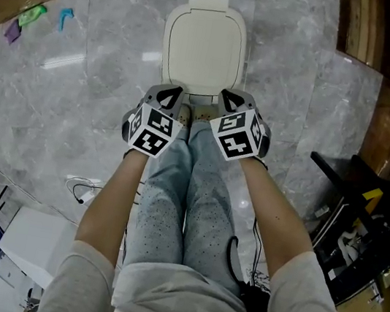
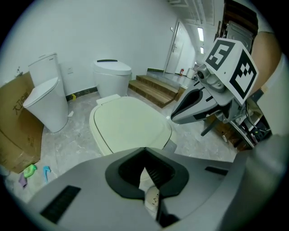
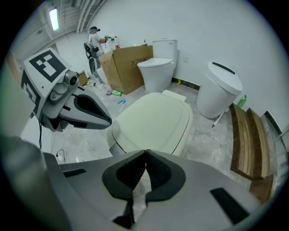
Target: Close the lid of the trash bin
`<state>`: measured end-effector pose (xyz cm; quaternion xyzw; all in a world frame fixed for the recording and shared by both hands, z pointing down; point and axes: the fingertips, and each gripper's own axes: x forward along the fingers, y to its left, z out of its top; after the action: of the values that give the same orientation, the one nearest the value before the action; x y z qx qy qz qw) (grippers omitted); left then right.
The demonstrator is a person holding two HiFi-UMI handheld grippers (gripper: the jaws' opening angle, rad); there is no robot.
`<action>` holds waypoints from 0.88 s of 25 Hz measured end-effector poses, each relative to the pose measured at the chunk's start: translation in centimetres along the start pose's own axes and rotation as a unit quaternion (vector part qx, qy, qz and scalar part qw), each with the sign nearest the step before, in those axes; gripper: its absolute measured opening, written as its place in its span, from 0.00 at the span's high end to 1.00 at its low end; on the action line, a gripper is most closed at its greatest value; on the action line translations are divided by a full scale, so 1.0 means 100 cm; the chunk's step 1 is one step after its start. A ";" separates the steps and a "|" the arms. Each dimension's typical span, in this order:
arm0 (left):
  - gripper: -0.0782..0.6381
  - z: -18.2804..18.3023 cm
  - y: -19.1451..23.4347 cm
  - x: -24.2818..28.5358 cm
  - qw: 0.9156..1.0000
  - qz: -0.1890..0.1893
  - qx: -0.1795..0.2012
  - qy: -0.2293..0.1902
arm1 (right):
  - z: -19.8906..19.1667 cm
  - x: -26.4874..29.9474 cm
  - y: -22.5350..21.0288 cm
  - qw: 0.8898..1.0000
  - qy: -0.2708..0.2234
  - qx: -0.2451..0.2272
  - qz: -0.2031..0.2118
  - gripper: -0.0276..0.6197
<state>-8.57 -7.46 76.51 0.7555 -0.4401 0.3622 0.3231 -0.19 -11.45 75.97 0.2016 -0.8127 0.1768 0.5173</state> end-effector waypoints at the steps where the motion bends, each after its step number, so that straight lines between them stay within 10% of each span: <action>1: 0.86 0.005 0.000 -0.005 1.000 0.001 -0.004 -0.005 | 0.004 -0.006 0.000 1.000 -0.006 0.007 -0.002 0.91; 22: 0.86 0.183 -0.046 -0.223 0.990 0.054 -0.040 -0.126 | 0.145 -0.265 0.022 0.979 -0.186 0.080 -0.036 0.91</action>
<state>-7.46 -10.80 47.50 0.7567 -0.5315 0.2632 0.2749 -2.32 -12.96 45.77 0.3006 -0.8701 0.1820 0.3456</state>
